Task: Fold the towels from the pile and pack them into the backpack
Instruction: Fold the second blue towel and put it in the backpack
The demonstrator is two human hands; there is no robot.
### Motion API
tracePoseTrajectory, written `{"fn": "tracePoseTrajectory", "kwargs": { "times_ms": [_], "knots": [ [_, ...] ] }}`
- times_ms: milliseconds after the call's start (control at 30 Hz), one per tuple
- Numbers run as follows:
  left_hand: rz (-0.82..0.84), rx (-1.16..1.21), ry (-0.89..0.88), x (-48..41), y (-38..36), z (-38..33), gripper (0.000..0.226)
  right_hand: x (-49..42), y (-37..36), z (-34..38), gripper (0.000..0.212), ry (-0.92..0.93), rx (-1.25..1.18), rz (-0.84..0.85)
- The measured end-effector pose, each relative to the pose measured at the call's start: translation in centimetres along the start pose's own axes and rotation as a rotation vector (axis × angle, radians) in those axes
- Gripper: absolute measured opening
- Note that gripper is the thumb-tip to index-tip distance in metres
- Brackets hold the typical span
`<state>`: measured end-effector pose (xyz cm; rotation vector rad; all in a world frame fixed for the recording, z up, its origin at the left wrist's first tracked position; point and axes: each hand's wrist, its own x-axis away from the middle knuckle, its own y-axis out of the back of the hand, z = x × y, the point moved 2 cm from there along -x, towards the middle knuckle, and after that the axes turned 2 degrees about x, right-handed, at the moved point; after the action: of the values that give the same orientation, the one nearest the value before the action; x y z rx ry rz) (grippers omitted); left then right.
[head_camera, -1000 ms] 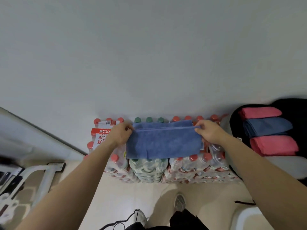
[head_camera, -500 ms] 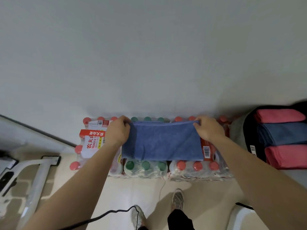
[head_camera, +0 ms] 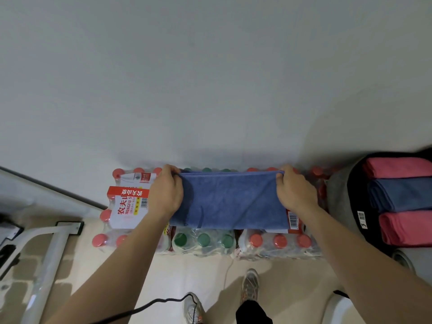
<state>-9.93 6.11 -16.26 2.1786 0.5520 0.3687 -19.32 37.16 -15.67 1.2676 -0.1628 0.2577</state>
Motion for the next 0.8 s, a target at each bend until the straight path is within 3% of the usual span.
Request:
{"fn": "tracePoseTrajectory", "kwargs": {
  "times_ms": [333, 467, 633, 733, 800],
  "knots": [
    [-0.001, 0.052, 0.042, -1.8, -0.7, -0.7, 0.014, -0.9, 0.2, 0.5, 0.029, -0.034, 0.011, -0.019],
    [0.041, 0.002, 0.106, -2.6, -2.7, 0.0, 0.018, -1.7, -1.5, 0.0, 0.03, -0.08, 0.07, -0.039],
    [0.0, 0.139, 0.18, -1.1, -3.6, 0.7, 0.036, -1.1, -2.5, 0.2, 0.03, -0.102, 0.097, -0.174],
    [-0.023, 0.136, 0.17, 0.3, -3.7, 1.0, 0.04, 0.4, -2.2, 0.8, 0.037, -0.012, 0.191, -0.323],
    [-0.056, 0.098, 0.167, 1.0, -3.6, 1.2, 0.038, 1.8, -2.7, 1.8, 0.045, 0.147, 0.257, -0.347]
  ]
}}
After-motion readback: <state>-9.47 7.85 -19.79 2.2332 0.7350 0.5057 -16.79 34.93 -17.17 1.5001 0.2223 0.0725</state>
